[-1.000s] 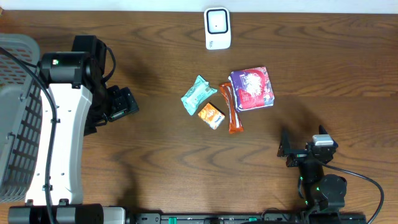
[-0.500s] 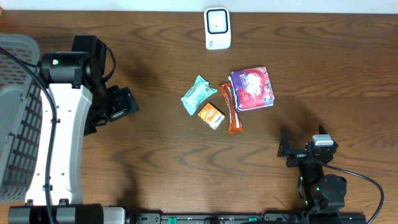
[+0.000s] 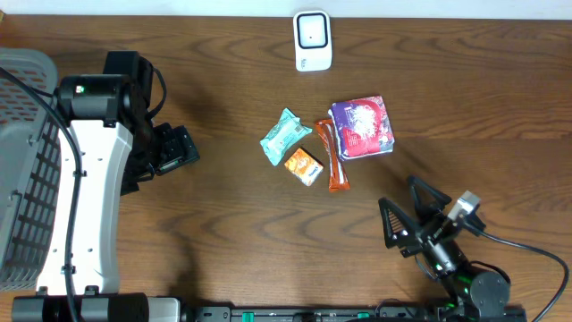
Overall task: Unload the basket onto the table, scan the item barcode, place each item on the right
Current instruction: 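Reach the right gripper to the pink-purple pad pack and grasp it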
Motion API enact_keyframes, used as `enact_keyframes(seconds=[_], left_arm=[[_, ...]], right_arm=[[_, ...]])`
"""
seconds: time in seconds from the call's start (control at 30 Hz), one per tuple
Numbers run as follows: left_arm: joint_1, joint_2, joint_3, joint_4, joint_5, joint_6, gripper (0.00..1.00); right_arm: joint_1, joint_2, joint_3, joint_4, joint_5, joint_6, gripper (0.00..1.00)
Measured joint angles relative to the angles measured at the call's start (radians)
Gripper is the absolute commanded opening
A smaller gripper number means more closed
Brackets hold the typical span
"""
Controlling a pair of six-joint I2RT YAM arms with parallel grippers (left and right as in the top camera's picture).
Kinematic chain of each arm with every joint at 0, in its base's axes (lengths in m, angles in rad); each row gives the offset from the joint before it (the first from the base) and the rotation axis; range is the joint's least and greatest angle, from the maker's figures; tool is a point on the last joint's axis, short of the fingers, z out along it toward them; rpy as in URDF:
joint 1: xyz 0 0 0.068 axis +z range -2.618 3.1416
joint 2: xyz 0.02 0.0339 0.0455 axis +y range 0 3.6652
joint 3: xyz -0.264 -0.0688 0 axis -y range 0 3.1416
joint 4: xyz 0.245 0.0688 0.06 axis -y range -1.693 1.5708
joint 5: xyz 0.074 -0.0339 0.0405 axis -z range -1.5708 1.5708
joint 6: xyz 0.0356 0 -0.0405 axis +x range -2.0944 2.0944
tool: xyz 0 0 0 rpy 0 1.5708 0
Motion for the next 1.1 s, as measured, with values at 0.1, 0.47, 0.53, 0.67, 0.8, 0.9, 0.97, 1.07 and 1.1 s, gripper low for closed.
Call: enact_keyframes(seconds=[0.1,0.47,0.53,0.67,0.8,0.9,0.97,1.07,1.1], left_arm=[[0.0,0.0,0.0,-0.001,0.0,0.0,0.98],[0.0,0.0,-0.001,-0.001,0.001,0.0,0.98],[0.0,0.0,-0.002,0.0,0.0,0.0,0.98],[0.0,0.0,-0.003,-0.001,0.0,0.0,0.98],[0.0,0.0,-0.003,-0.001,0.001,0.0,0.98],[0.0,0.0,-0.003,-0.001,0.001,0.0,0.98],[0.0,0.0,-0.003,-0.001,0.001,0.0,0.98],[0.0,0.0,-0.003,-0.001,0.0,0.0,0.98],[0.0,0.0,-0.003,0.0,0.0,0.0,0.98]], right_arm=[[0.0,0.0,0.011,0.07,-0.03,0.06,0.99],[0.0,0.426,0.547,-0.62,0.114,-0.278,0.99],[0.0,0.622,0.694,-0.749,0.137,-0.371,0.99],[0.0,0.98,0.965,-1.026,0.161,-0.504,0.99],[0.0,1.263,1.194,-1.152,0.164,-0.548,0.99],[0.0,1.4,1.302,-1.147,0.137,-0.546,0.99],[0.0,1.456,1.329,-1.102,0.109,-0.543,0.99],[0.0,1.509,1.341,-1.055,0.097,-0.543,0.99],[0.0,1.532,1.341,-1.046,0.101,-0.543,0.99]])
